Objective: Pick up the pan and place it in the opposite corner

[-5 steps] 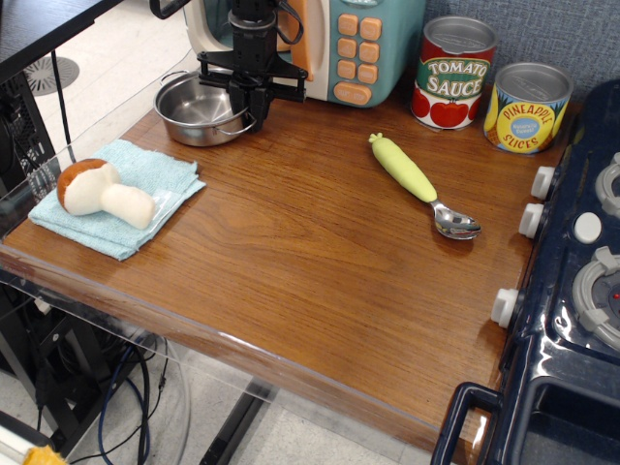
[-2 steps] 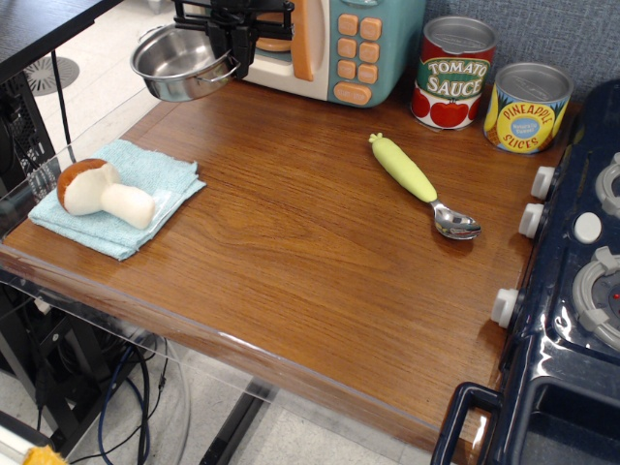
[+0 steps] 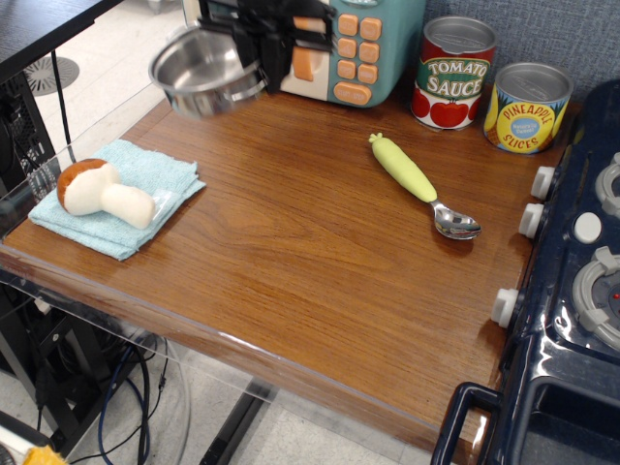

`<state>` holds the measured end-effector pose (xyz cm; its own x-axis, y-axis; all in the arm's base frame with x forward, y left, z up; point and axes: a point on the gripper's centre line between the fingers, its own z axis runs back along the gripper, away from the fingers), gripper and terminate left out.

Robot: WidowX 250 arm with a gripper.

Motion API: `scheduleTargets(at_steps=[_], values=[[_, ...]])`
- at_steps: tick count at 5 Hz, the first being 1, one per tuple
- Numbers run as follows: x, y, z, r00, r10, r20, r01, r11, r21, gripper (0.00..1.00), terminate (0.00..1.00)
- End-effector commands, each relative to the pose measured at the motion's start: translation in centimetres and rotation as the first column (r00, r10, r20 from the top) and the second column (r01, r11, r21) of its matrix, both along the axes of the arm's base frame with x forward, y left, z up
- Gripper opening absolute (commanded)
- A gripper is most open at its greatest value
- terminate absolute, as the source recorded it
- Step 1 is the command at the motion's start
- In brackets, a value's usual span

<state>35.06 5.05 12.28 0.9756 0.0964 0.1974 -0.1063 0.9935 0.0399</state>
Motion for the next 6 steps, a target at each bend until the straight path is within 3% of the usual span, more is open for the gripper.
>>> scheduleTargets(at_steps=[1,2,3,6], values=[[-6.1,-6.4,0.4,0.993,-0.117,0.028,0.116,0.992,0.04,0.0,0.0],[-8.6,-9.2,-1.8,0.987,-0.164,-0.005,0.164,0.986,0.036,0.0,0.0],[-10.0,-11.7,-4.0,0.972,-0.233,-0.031,0.235,0.97,0.069,0.0,0.0],[-10.7,-15.0,-8.7,0.952,-0.296,-0.082,0.305,0.943,0.137,0.0,0.0]])
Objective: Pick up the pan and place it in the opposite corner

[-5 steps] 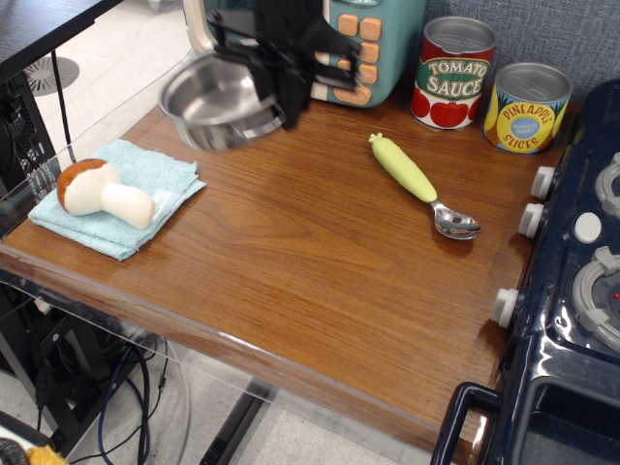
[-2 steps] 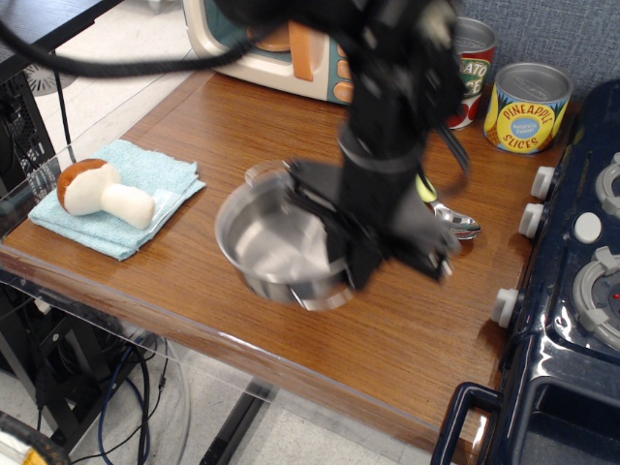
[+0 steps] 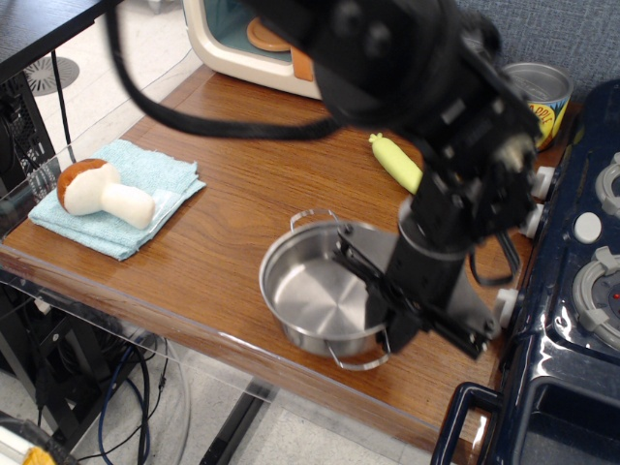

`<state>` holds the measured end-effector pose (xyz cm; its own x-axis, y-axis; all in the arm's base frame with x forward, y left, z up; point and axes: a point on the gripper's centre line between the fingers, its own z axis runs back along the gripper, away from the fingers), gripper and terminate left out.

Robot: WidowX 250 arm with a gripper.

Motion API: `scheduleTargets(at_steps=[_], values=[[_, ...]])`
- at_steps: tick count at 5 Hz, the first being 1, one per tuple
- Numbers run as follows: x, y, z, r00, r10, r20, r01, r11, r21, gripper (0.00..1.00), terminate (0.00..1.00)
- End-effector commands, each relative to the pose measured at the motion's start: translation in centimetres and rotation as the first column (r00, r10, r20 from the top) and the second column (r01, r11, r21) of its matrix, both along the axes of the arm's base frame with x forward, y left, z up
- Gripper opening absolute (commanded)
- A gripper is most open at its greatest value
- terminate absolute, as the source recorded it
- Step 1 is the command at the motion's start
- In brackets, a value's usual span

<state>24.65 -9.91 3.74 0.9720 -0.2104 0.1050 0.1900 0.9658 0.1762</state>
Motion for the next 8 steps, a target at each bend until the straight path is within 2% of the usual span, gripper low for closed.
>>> scheduleTargets(at_steps=[1,2,3,5,6,8], values=[[-0.3,-0.5,-0.7,0.999,-0.035,0.019,0.034,0.999,0.021,0.0,0.0],[0.0,-0.4,-1.5,1.0,-0.028,0.003,0.028,0.999,0.022,0.0,0.0],[0.0,-0.5,-1.6,1.0,-0.026,-0.013,0.026,0.999,0.025,1.0,0.0],[0.2,-0.1,-1.4,1.0,-0.028,-0.008,0.028,0.999,0.036,1.0,0.0],[0.4,0.1,0.0,1.0,-0.025,0.01,0.025,1.0,0.014,1.0,0.0],[0.9,1.6,5.6,0.996,0.006,0.09,0.001,0.997,-0.072,1.0,0.0]])
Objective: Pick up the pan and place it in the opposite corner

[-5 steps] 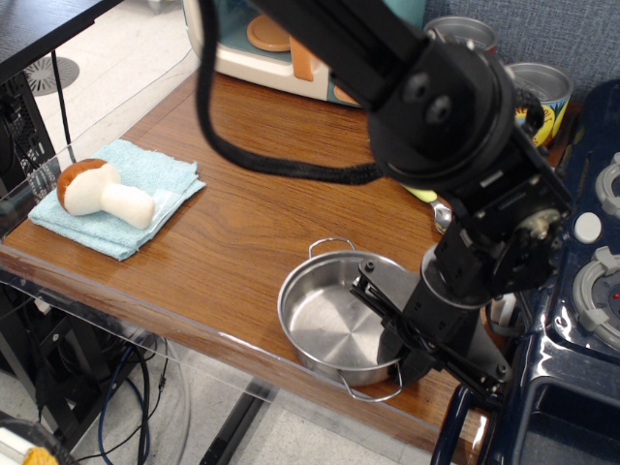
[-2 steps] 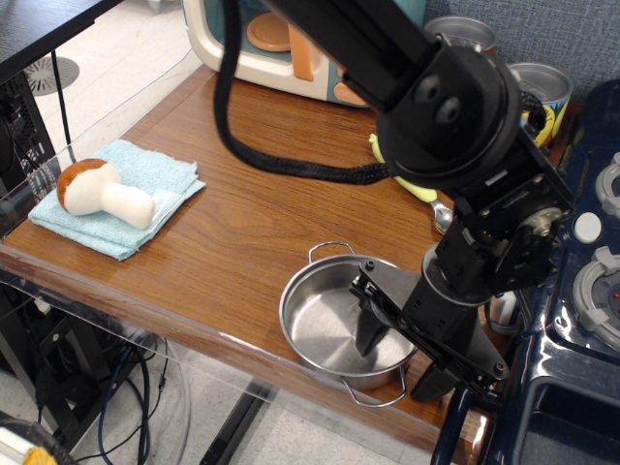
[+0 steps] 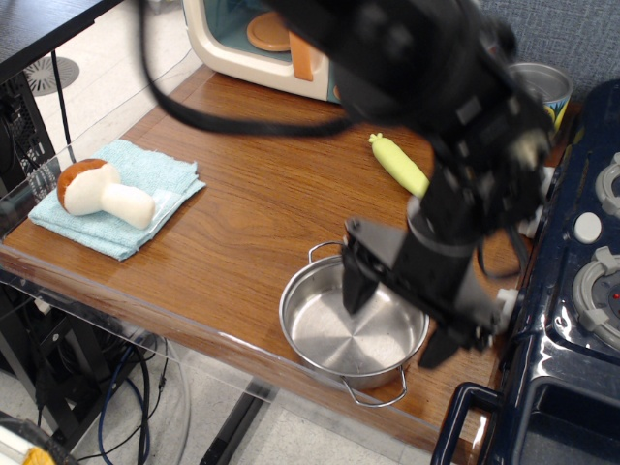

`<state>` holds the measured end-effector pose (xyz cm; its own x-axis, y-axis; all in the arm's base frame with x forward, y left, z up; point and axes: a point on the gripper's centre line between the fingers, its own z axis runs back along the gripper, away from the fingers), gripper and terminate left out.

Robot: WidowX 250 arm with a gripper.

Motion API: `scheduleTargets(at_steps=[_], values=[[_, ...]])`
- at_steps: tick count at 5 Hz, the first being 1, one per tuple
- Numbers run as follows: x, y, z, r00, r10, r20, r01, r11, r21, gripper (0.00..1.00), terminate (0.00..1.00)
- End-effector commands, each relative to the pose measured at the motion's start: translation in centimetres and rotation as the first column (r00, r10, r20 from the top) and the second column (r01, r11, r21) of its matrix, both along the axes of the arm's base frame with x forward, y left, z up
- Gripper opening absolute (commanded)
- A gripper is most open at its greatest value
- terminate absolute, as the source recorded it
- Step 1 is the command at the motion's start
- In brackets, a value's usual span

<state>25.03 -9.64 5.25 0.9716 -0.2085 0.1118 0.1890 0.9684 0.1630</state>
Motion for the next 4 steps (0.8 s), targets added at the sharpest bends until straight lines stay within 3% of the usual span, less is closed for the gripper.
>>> scheduleTargets(at_steps=[1,3,4], values=[[0.26,2.2,5.58,0.996,-0.001,0.094,0.011,0.994,-0.108,1.0,0.0],[0.26,2.2,5.58,0.996,-0.001,0.094,0.011,0.994,-0.108,1.0,0.0],[0.26,2.2,5.58,0.996,-0.001,0.094,0.011,0.994,-0.108,1.0,1.0]])
